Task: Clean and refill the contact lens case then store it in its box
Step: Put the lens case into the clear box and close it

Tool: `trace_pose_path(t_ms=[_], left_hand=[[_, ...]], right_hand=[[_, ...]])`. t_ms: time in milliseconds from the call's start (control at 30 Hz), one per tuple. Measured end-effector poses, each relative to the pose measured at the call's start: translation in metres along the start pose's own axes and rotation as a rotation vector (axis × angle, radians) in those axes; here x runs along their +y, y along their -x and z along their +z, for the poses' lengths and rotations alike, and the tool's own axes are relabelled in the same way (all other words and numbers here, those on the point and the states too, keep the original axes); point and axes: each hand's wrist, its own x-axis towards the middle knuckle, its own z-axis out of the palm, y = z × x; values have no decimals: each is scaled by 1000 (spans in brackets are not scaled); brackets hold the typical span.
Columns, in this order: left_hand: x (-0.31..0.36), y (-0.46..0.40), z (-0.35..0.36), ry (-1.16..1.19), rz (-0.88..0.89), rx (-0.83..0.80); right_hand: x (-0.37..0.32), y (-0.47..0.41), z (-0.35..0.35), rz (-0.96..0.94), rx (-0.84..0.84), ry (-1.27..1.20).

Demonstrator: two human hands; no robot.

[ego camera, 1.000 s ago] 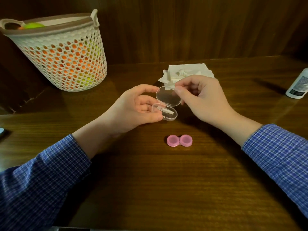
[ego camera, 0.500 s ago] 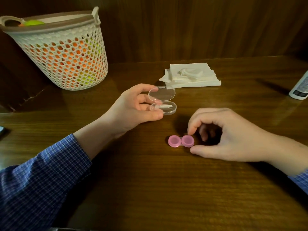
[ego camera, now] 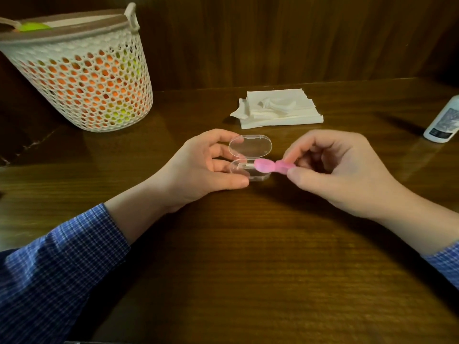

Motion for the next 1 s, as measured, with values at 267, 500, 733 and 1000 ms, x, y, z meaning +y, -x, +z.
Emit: trace_pose_path(t_ms=[267,500,733,1000], left_hand=[[5,7,16,0,41,12],[6,9,17,27,52,39],[7,10,19,72,50,18],[9,10,19,108,53,13]], right_hand=[[4,-2,9,14,13,78],[6,-2,12,-88,-6,214],[7,-3,13,-172,-21,327],[4,-2,12,-205,-19,345]])
